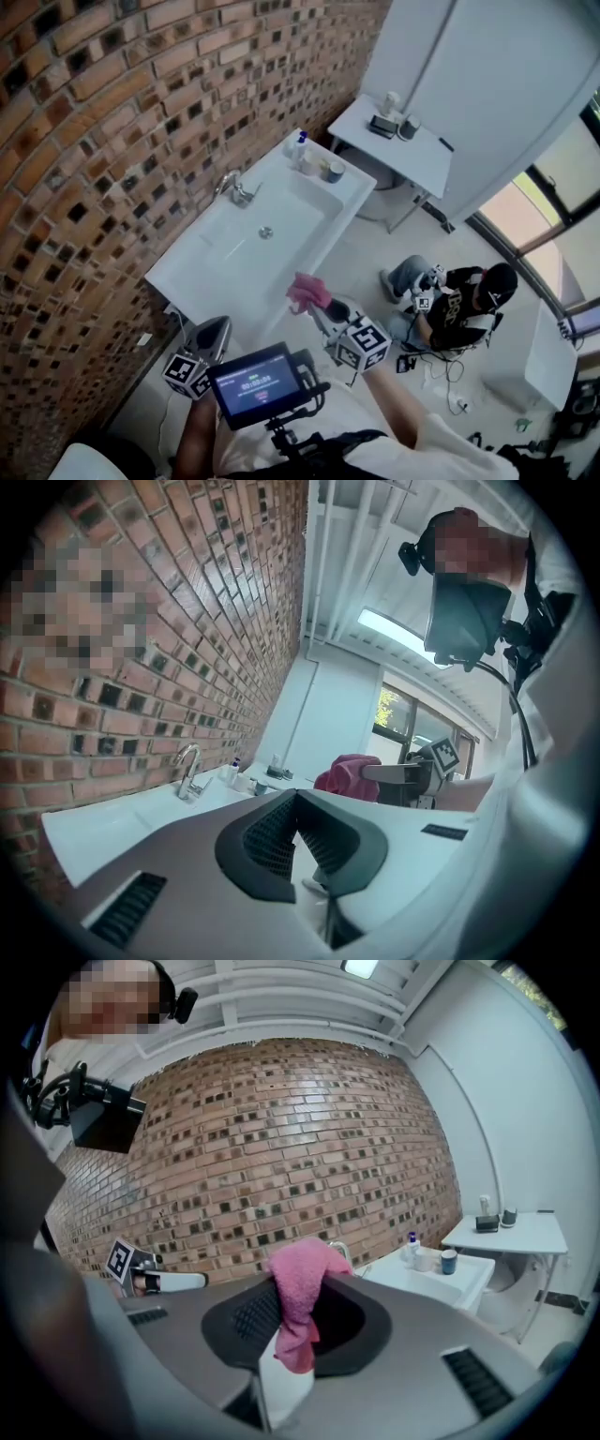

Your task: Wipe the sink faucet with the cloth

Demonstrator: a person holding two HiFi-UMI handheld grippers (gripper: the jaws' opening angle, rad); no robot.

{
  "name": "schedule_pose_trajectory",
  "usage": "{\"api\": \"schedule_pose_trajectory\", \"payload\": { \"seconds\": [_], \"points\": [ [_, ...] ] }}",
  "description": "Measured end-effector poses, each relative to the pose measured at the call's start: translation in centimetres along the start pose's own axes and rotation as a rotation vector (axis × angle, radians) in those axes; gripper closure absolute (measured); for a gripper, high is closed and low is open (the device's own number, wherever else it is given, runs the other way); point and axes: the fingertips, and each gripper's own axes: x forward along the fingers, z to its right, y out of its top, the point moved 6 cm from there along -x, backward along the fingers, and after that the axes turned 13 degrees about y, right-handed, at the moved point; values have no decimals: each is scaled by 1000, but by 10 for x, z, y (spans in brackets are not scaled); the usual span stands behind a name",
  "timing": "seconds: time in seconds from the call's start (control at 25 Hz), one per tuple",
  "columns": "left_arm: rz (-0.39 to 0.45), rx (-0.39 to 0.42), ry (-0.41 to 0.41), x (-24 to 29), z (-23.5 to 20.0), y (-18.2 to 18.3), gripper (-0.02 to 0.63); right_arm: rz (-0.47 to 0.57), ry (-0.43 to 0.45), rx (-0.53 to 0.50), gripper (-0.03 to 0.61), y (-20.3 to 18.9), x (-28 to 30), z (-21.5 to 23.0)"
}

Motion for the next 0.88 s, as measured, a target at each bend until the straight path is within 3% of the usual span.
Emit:
{"api": "schedule_pose_trajectory", "payload": {
  "seconds": [0.48, 0.88],
  "points": [
    [-80, 4, -115, 40, 4, -15, 620, 0, -135, 50, 494, -20, -28, 5],
    [-137, -13, -49, 88, -2, -11, 620, -47, -82, 118, 494, -17, -8, 65]
  ]
}}
